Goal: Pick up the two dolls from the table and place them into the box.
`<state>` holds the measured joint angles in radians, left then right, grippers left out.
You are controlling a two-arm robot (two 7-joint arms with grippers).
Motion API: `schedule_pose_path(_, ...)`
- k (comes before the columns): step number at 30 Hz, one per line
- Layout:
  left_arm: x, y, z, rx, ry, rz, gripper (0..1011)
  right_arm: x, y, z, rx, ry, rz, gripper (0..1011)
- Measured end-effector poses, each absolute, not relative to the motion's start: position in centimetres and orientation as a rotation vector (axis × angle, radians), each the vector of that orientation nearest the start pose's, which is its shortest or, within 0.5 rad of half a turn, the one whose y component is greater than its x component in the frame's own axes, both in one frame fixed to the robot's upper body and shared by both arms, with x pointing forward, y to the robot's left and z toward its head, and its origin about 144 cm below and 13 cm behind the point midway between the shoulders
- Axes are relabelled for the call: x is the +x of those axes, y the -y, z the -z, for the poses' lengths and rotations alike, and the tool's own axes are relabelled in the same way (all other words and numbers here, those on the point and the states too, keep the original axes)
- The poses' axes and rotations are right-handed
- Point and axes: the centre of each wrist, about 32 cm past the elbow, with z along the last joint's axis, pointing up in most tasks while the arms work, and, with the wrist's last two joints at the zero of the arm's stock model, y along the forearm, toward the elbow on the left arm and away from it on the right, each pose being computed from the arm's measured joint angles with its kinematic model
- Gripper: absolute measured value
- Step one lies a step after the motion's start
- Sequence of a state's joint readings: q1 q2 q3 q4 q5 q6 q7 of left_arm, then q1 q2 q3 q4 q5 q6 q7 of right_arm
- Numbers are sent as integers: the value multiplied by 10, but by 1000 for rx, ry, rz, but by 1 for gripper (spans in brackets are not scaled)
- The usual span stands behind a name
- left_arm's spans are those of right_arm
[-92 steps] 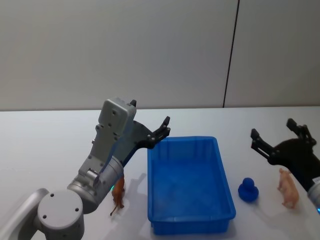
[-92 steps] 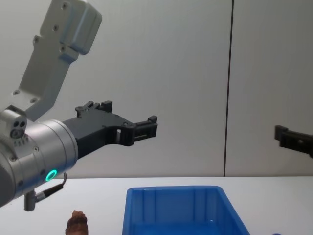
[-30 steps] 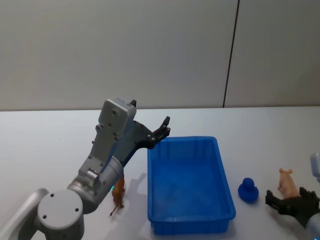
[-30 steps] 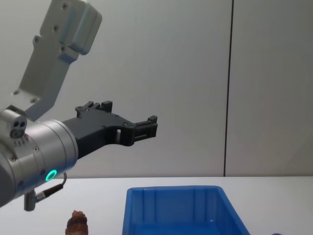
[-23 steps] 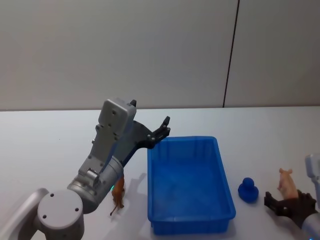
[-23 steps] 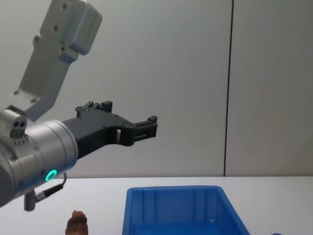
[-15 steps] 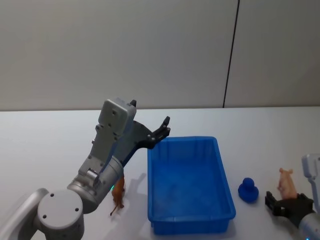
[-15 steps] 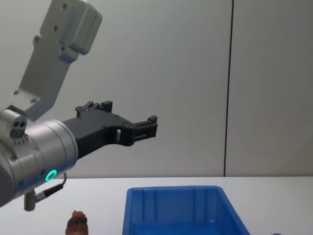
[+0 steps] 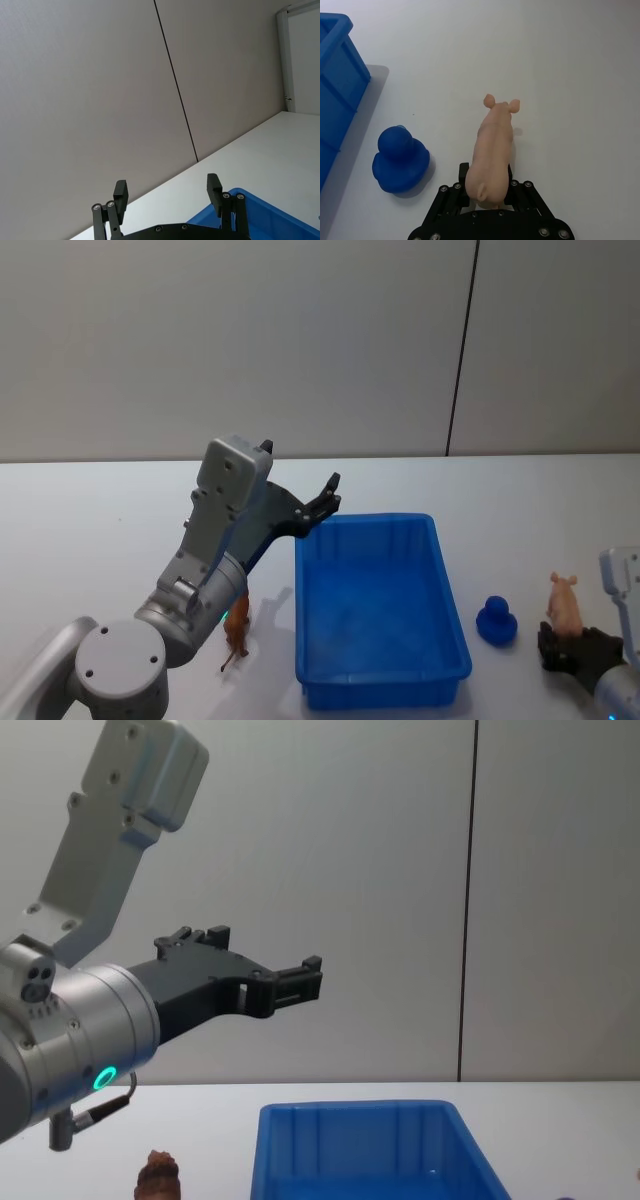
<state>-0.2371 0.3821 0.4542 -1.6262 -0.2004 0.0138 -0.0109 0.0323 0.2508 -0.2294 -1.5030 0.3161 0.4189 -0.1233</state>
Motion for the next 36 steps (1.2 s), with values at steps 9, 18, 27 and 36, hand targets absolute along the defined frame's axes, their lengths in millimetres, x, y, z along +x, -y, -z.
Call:
schedule_pose_path(9,492,-198,-1204,61,268,-1124,1001,459,235,-1123,-398,-326,1454,340)
schedule_pose_path(18,492,-198,-1204,61,268,-1124,1001,462,232,-1137,-339,-210,1439,340)
schedule_pose_path(27,492,-198,-1204,61,268,-1124,1001,465,226,-1155,-268,-102,1372,340)
schedule_pose_path(36,492,-198,-1204,61,268,-1124,1001,470,217,-1175,-195,-21,1252,340)
